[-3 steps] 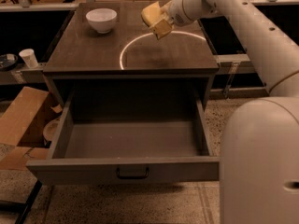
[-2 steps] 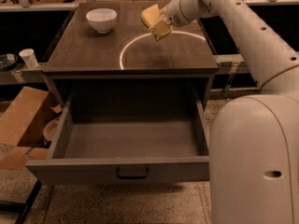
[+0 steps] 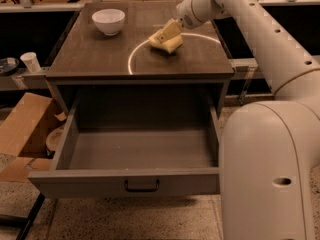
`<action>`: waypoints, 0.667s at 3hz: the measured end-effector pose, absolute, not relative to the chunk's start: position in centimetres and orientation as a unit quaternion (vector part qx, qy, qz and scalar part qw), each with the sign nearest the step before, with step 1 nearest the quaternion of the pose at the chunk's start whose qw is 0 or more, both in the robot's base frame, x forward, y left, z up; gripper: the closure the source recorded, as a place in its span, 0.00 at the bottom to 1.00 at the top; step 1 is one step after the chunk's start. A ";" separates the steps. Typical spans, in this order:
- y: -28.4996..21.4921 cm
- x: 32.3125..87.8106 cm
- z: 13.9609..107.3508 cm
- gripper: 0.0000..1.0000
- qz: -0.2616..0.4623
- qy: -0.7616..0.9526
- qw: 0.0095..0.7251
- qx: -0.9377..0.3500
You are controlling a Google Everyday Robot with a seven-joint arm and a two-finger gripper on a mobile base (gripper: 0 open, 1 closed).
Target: Pick sponge from top drawer and place on counter
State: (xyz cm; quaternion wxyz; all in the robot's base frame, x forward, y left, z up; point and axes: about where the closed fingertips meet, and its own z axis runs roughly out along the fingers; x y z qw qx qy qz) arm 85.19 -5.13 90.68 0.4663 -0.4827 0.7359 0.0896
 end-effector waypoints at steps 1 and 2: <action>-5.9 85.0 91.8 0.00 0.086 0.731 0.485 -0.471; -7.1 83.8 94.4 0.00 0.083 0.712 0.525 -0.459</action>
Offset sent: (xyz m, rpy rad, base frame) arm -0.0601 -0.0387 0.0958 0.2127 -0.3365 -0.0307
